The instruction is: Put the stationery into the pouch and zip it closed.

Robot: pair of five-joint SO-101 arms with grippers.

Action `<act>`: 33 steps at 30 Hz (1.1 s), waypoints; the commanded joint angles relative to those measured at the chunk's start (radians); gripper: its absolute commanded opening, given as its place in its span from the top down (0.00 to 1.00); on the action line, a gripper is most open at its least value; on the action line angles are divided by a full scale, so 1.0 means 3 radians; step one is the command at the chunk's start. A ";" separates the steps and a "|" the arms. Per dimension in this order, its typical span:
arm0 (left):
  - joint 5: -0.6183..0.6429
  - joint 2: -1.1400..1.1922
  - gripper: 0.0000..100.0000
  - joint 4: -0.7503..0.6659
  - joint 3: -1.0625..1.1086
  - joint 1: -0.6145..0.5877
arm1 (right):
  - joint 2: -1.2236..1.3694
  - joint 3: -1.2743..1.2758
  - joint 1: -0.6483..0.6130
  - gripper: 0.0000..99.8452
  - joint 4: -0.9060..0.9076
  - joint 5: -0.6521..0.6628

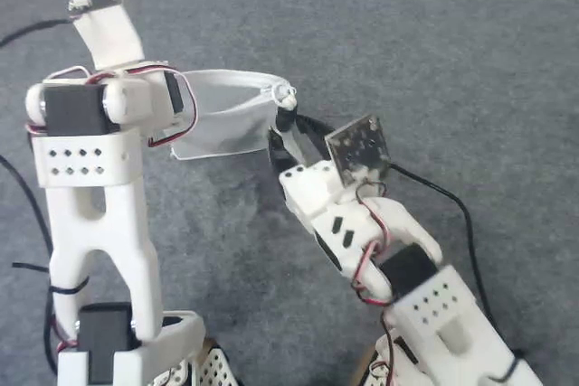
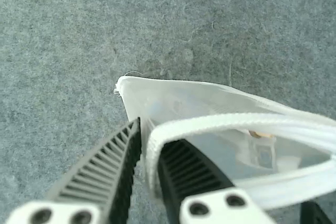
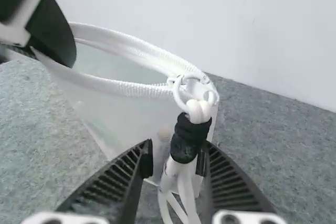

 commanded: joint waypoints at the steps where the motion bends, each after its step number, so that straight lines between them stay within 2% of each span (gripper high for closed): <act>1: 0.0026 -0.0169 0.99 -0.0077 -0.0013 -0.0005 | 0.0182 -0.0225 0.0125 0.87 -0.0274 0.0046; 7: 0.0026 -0.0169 0.99 -0.0077 -0.0013 0.0000 | 0.0238 -0.0225 0.0299 0.87 -0.0417 0.0046; 21: 0.0026 -0.0159 0.99 -0.0077 -0.0013 0.0000 | 0.0243 -0.0215 0.0299 0.87 -0.0453 0.0046; 23: 0.0026 -0.0153 0.99 -0.0077 -0.0013 -0.0005 | 0.0238 -0.0215 0.0299 0.89 -0.0427 0.0046; 26: 0.0026 -0.0153 0.99 -0.0077 -0.0013 -0.0005 | 0.0192 -0.0215 0.0304 1.00 -0.0427 0.0066; 29: 0.0026 -0.0153 0.99 -0.0077 -0.0013 -0.0005 | 0.0069 -0.0174 0.0299 0.99 -0.0366 0.0286; 33: 0.0026 -0.0153 0.99 -0.0077 -0.0013 -0.0005 | -0.0228 -0.0159 0.0279 0.99 -0.0064 0.0332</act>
